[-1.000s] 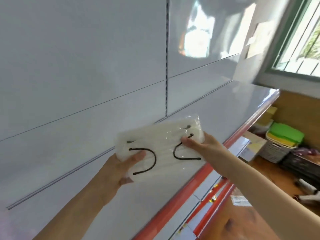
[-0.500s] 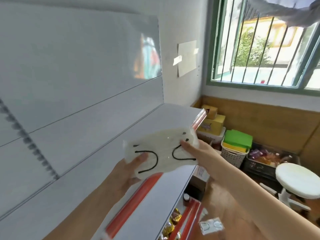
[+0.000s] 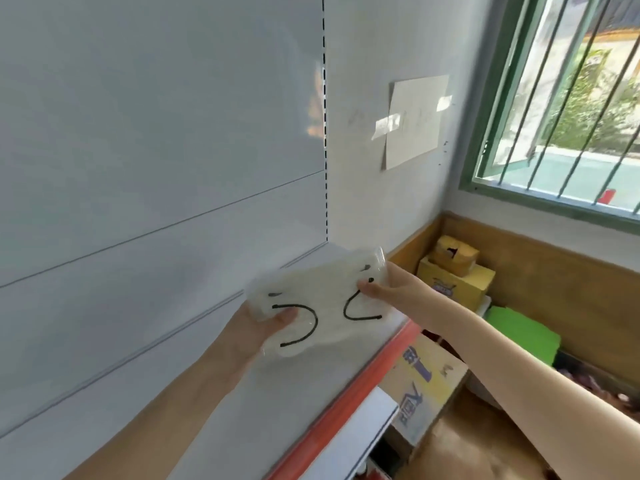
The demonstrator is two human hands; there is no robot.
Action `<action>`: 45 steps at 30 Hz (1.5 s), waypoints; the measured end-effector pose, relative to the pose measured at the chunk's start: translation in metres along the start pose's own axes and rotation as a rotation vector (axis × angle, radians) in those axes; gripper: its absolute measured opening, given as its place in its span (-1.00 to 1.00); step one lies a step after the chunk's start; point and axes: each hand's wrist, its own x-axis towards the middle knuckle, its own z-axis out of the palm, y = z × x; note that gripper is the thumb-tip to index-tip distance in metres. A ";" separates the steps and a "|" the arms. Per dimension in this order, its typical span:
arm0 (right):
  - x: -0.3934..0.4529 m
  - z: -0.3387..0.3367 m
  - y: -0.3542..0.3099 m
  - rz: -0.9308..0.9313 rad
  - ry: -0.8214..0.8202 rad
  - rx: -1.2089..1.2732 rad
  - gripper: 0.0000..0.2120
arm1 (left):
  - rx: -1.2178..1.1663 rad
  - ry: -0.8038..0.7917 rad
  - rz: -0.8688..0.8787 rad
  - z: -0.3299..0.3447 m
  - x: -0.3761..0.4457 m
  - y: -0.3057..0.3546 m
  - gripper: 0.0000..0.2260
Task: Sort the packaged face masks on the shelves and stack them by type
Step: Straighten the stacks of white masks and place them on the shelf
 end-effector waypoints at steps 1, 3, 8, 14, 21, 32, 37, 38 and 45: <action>0.020 -0.009 -0.001 0.005 -0.040 0.029 -0.43 | 0.026 0.044 0.037 0.002 0.015 0.002 -0.64; 0.061 -0.027 -0.003 -0.016 -0.122 0.065 -0.44 | 0.093 0.175 0.103 0.005 0.045 0.006 -0.56; 0.148 -0.049 0.009 -0.015 -0.291 -0.029 -0.17 | 0.106 0.517 0.065 0.014 0.100 -0.012 -0.47; 0.197 -0.039 0.030 -0.127 -0.362 -0.134 -0.25 | 0.141 0.727 0.024 0.038 0.126 -0.035 -0.27; 0.224 -0.050 0.030 -0.325 -0.369 -0.210 -0.21 | 0.225 0.912 -0.011 0.065 0.127 -0.039 -0.08; 0.210 -0.037 0.040 -0.106 -0.345 0.210 -0.16 | 0.017 0.843 -0.030 0.076 0.131 -0.023 0.04; 0.222 -0.029 0.034 0.117 -0.214 0.392 -0.48 | -0.271 1.098 0.034 0.064 0.138 -0.027 -0.20; 0.223 -0.024 0.032 0.116 -0.222 0.408 -0.53 | -0.292 1.106 0.021 0.058 0.144 -0.036 -0.09; 0.212 -0.016 0.023 0.165 -0.164 0.348 -0.15 | -0.262 1.108 -0.017 0.059 0.152 -0.029 -0.11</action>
